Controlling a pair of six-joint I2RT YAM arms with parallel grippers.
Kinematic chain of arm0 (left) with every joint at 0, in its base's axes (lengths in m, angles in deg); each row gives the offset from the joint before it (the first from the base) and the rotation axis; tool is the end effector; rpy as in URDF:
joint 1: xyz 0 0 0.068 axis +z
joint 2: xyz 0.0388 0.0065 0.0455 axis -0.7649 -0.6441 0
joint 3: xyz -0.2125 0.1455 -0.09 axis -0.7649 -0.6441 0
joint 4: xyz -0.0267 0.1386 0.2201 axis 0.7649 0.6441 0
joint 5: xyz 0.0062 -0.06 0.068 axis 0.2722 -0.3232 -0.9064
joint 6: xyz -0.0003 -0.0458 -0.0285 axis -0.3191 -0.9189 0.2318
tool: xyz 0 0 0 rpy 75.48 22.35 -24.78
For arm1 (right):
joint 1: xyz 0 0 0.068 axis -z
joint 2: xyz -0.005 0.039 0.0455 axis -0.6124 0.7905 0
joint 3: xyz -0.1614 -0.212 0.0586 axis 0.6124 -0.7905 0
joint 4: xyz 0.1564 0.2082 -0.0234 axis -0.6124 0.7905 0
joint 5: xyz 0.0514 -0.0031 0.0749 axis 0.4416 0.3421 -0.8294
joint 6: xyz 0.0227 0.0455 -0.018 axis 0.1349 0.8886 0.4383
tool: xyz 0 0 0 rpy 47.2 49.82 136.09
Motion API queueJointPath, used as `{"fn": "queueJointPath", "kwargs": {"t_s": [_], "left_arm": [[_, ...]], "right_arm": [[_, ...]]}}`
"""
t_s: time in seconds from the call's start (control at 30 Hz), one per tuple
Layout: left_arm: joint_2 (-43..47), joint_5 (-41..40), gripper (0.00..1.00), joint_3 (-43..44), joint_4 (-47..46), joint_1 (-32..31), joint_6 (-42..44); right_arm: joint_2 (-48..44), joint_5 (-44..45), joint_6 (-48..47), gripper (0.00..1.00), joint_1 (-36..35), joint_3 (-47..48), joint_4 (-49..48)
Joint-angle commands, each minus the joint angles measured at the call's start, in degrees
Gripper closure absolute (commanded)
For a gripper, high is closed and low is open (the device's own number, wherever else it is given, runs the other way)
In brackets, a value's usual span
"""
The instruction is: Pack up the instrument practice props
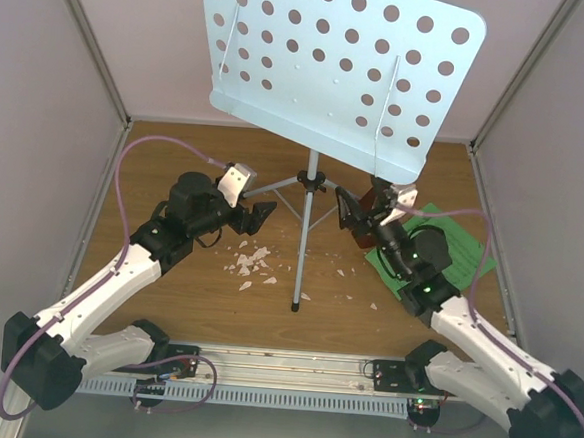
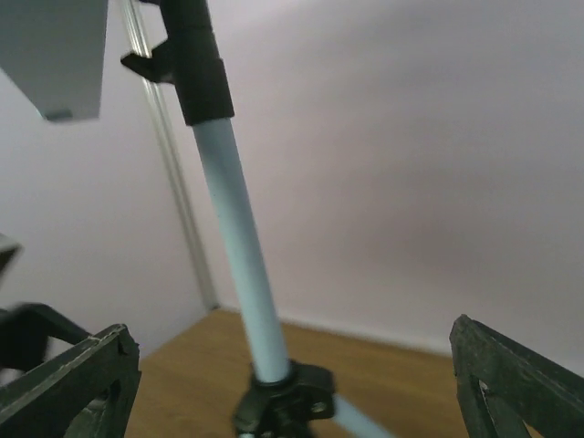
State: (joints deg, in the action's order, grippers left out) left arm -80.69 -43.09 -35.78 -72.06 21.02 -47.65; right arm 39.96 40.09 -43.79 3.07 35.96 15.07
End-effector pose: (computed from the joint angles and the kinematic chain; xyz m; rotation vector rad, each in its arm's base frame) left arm 0.2108 -0.1258 0.3200 0.6103 1.8456 -0.5876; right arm 0.1774 0.1215 0.3110 -0.2525 1.3157 0.6524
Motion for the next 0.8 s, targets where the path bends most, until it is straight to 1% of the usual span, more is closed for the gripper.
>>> {"fn": "queueJointPath", "kwargs": {"t_s": [0.0,0.1,0.23,0.3,0.4,0.5,0.57,0.67,0.77], "left_arm": [[-0.1,0.0,0.17,0.7,-2.0,-0.2,0.5],[-0.3,0.2,0.17,0.8,-1.9,-0.2,0.5],[0.0,-0.3,0.17,0.7,-1.9,-0.2,0.5],[0.0,-0.4,0.17,0.7,-1.9,-0.2,0.5],[0.0,-0.2,0.17,0.7,-1.9,-0.2,0.5],[0.1,0.0,0.17,0.7,-1.9,-0.3,0.5],[0.2,-0.1,0.17,0.7,-1.9,-0.2,0.5],[0.3,0.1,0.17,0.6,-1.9,-0.3,0.4],[0.3,0.3,0.17,0.7,-1.9,-0.2,0.4]], "right_arm": [[-4.7,-1.5,26.0,0.07,-0.2,4.9,26.4],[-6.3,-6.2,40.8,0.07,-0.2,4.4,25.6],[-0.6,-13.7,57.6,0.09,-0.2,7.3,23.4],[3.0,-16.5,63.9,0.1,-0.2,9.4,23.5],[7.3,-20.0,69.8,0.11,-0.2,12.8,22.4],[9.2,-18.9,73.2,0.1,-0.2,14.7,23.6],[9.5,-17.1,76.6,0.11,-0.2,13.8,23.6],[10.1,-15.9,82.5,0.16,-0.2,11.7,22.7],[11.2,-15.2,85.0,0.18,-0.1,11.3,22.6]]}}
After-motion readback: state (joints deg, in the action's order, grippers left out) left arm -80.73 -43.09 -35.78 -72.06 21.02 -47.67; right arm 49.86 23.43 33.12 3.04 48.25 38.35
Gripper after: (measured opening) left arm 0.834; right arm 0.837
